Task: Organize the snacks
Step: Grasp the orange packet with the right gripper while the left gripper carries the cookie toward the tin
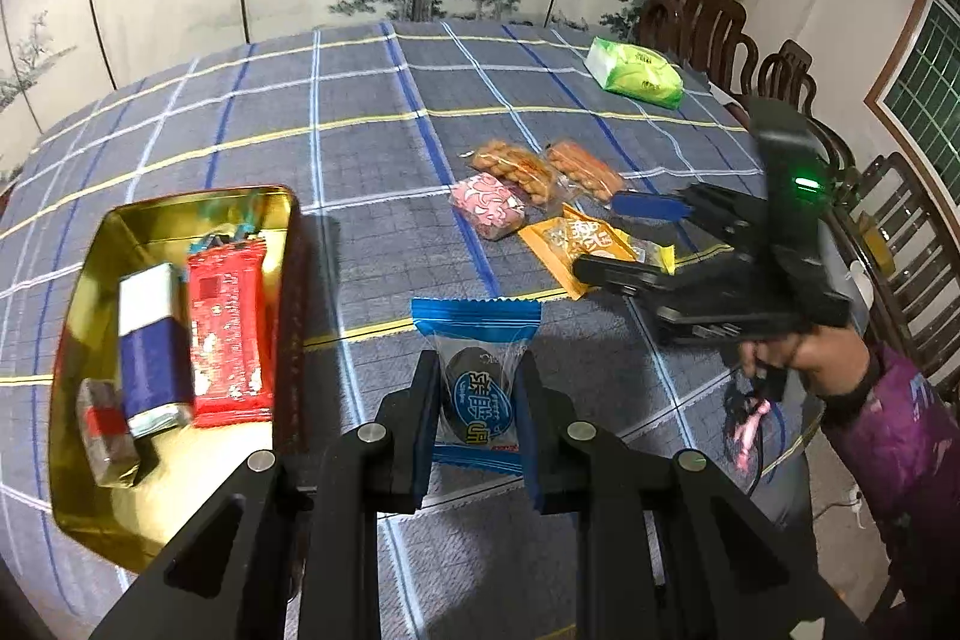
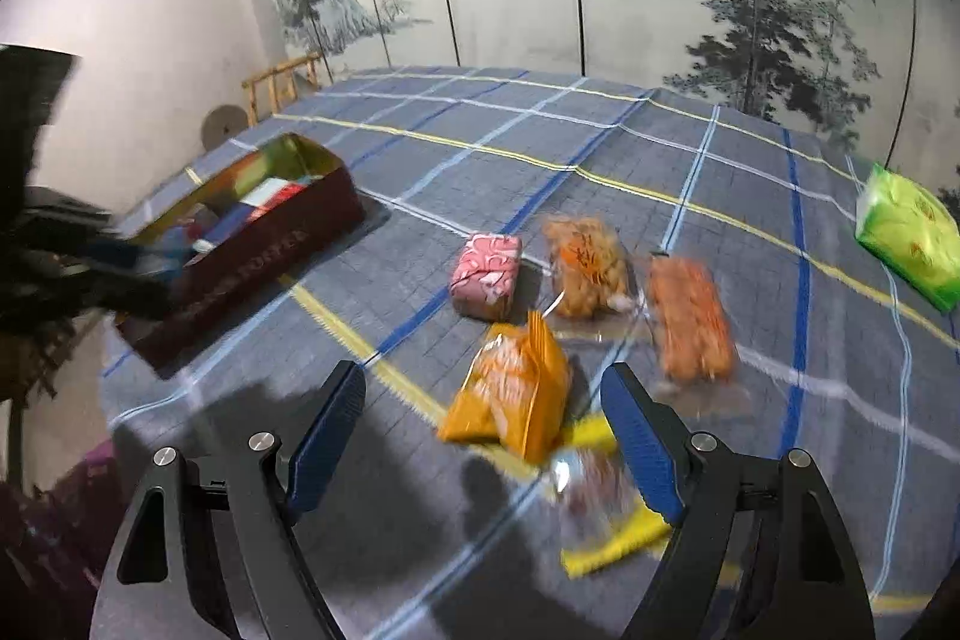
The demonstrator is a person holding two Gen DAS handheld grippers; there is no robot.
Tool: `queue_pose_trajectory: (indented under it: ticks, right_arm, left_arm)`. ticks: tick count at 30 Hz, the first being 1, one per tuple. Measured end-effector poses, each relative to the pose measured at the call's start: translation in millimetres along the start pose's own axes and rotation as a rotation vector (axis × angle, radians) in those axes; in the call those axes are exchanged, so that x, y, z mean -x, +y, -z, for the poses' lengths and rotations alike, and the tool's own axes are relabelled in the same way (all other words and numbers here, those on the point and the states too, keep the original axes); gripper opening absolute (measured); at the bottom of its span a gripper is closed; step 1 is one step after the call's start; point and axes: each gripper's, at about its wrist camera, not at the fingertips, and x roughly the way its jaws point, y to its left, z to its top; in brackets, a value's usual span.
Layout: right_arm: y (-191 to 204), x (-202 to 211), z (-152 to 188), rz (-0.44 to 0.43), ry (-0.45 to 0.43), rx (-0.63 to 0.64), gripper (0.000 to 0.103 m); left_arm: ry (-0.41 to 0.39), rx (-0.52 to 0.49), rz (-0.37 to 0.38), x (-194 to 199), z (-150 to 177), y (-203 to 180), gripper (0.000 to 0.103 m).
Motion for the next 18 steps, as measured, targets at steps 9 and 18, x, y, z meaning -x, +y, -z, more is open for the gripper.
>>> queue_pose_trajectory:
  ticks: [9,18]
  right_arm:
    - [3.3,-31.1,-4.2,0.043,0.121,-0.021,0.039]
    - [57.5,-10.2,3.6,-0.007,0.032,-0.024,0.038]
  left_arm:
    - [-0.044,0.017,0.005,16.7,7.1,2.9,0.021]
    - [-0.088,0.047,-0.001,36.2,18.7,9.5,0.021]
